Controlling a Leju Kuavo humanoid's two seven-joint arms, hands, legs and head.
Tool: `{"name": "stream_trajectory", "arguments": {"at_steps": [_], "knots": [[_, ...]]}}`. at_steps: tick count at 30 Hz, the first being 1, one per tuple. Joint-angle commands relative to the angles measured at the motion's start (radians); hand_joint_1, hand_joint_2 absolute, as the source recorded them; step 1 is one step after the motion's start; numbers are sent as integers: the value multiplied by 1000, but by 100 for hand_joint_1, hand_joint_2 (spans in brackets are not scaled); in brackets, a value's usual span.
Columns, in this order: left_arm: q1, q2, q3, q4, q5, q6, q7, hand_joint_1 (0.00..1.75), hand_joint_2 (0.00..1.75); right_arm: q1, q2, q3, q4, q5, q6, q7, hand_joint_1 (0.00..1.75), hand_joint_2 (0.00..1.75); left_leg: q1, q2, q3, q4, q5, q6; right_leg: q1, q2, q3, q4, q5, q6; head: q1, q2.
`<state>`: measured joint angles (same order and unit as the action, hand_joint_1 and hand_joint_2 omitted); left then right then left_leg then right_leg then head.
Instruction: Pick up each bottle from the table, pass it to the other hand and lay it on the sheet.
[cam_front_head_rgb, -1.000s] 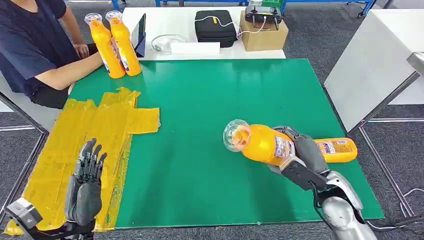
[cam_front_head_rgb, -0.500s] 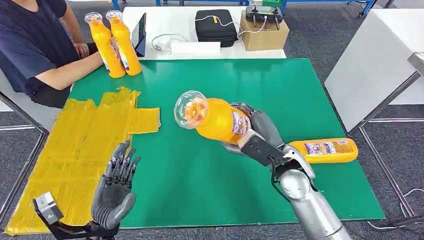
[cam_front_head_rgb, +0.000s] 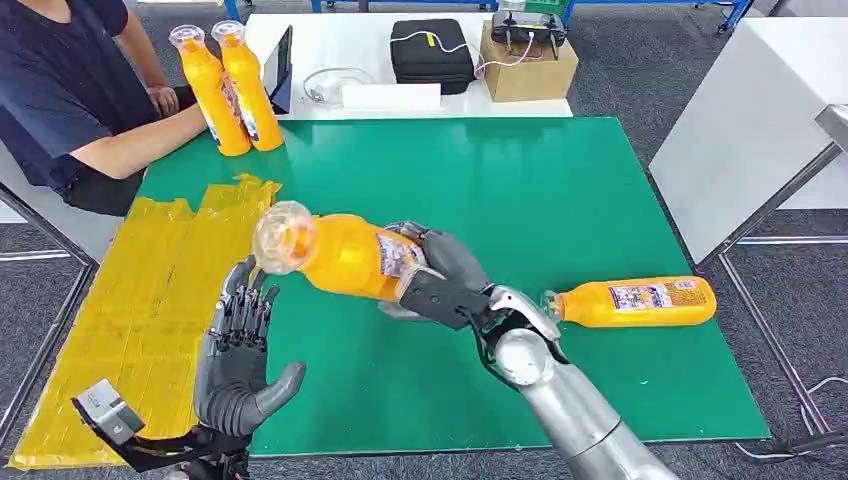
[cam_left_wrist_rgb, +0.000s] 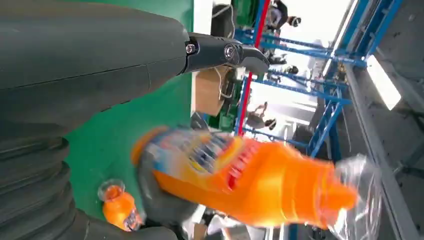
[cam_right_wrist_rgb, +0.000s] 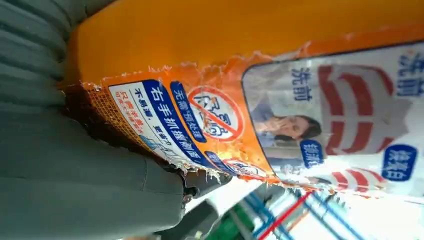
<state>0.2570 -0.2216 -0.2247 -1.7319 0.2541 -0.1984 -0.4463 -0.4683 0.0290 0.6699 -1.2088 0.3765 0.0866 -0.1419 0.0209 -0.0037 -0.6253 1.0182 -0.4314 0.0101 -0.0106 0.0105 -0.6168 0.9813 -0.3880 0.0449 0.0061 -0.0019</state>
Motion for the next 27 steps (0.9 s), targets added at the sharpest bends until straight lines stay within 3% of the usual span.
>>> {"name": "stream_trajectory", "arguments": {"at_steps": [1,5,8,18,19,20,27], "knots": [[-47,11,-50,53,-11,10,0,0,175,-50,59,226,159,36,7,-1,175,175,-1,2,6,-2,-2,1,0,1,5,-1,-2,-2,0,0],[-50,14,-59,75,-24,13,-3,0,175,-28,83,333,134,83,16,-10,175,175,-1,3,7,-2,-2,1,0,2,5,-1,-2,-2,0,0],[-50,14,-59,75,-24,13,-3,0,175,-28,83,333,134,83,16,-10,175,175,0,1,5,-2,-2,0,0,0,4,-1,-2,-2,0,0],[-47,30,-86,131,-64,6,-10,0,175,-34,27,490,5,123,19,-39,175,175,0,0,4,-2,-1,0,0,-1,3,-1,-2,-2,0,0],[-46,29,-84,129,-63,6,-14,157,175,-36,21,488,7,122,20,-45,175,175,-1,0,2,-1,-1,0,0,-1,1,-1,-1,-1,0,0],[-45,29,-83,126,-62,5,-18,175,175,-35,17,486,8,122,19,-48,175,175,-1,-1,5,-2,-1,0,0,-2,3,-1,-2,-2,0,0],[-35,28,-79,113,-62,-3,-39,175,175,-26,14,474,22,122,12,-52,175,175,-1,0,2,-1,-1,0,0,-1,1,-1,-1,-1,0,0]]}}
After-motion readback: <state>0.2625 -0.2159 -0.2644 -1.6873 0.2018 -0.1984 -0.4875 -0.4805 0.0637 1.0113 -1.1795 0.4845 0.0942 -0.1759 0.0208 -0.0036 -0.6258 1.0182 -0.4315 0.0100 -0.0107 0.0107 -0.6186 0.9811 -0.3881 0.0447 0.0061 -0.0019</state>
